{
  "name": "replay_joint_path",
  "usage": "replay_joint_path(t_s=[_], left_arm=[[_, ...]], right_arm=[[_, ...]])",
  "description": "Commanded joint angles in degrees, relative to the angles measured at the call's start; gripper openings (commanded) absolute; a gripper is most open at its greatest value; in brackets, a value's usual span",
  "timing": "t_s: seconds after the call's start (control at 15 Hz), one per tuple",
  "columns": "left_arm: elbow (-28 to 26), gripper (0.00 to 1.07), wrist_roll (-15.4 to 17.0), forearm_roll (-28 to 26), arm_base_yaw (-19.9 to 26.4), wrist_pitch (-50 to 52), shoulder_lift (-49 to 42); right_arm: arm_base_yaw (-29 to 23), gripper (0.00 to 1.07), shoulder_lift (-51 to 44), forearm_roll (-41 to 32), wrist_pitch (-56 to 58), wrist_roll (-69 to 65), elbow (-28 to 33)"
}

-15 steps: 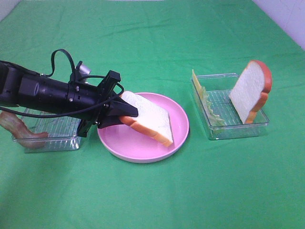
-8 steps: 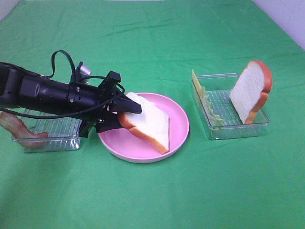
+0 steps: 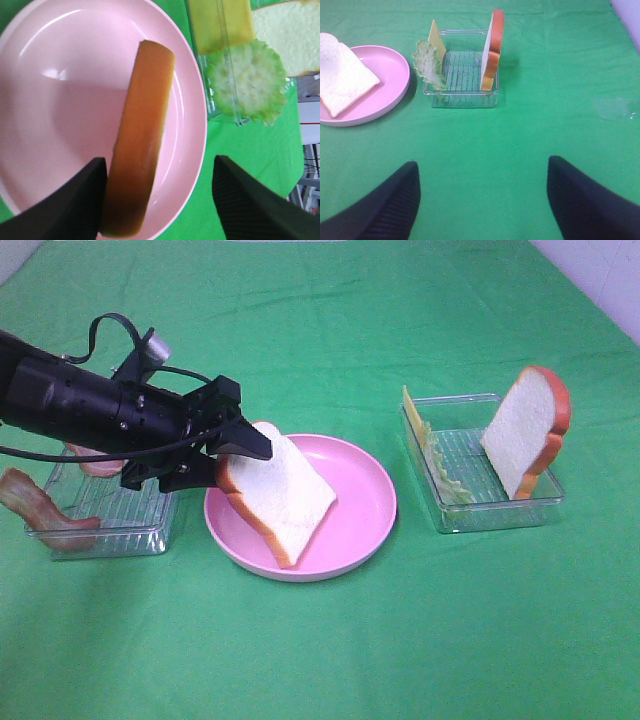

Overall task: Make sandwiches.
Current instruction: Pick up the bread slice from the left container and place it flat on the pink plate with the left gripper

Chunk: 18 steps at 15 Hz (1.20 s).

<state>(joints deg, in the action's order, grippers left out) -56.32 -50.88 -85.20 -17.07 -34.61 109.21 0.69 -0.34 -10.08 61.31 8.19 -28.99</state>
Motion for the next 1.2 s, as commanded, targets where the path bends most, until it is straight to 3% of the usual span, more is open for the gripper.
replay_joint_path(t_s=[0.07, 0.2, 0.47, 0.6, 0.8, 0.87, 0.93, 1.07, 1.2], left_arm=[[-0.23, 0.59, 6.02, 7.56, -0.69, 2.58, -2.18], [-0.23, 0.59, 11.29, 12.72, -2.58, 4.93, -2.12], [-2.75, 0.59, 12.66, 14.32, -8.59, 12.03, -2.12], [-4.87, 0.59, 17.48, 16.27, -9.63, 13.69, -2.12], [-5.96, 0.59, 23.09, 28.99, -9.63, 10.08, -2.18], [-7.22, 0.59, 27.27, 35.75, -9.63, 8.88, -2.23], [-8.08, 0.59, 29.97, 39.13, -9.63, 8.31, -2.29], [-11.52, 0.59, 40.57, 53.74, -10.94, 5.56, -2.29], [-15.18, 0.62, 53.92, 71.51, -13.46, 1.78, -2.29]], right_arm=[[0.40, 0.68, -0.80, 0.11, -0.40, 0.11, 0.06], [0.40, 0.68, -0.80, 0.11, -0.40, 0.11, 0.06], [0.40, 0.68, -0.80, 0.11, -0.40, 0.11, 0.06], [0.40, 0.68, -0.80, 0.11, -0.40, 0.11, 0.06], [0.40, 0.68, -0.80, 0.11, -0.40, 0.11, 0.06], [0.40, 0.68, -0.80, 0.11, -0.40, 0.11, 0.06], [0.40, 0.68, -0.80, 0.11, -0.40, 0.11, 0.06], [0.40, 0.68, -0.80, 0.11, -0.40, 0.11, 0.06], [0.40, 0.68, -0.80, 0.11, -0.40, 0.11, 0.06]])
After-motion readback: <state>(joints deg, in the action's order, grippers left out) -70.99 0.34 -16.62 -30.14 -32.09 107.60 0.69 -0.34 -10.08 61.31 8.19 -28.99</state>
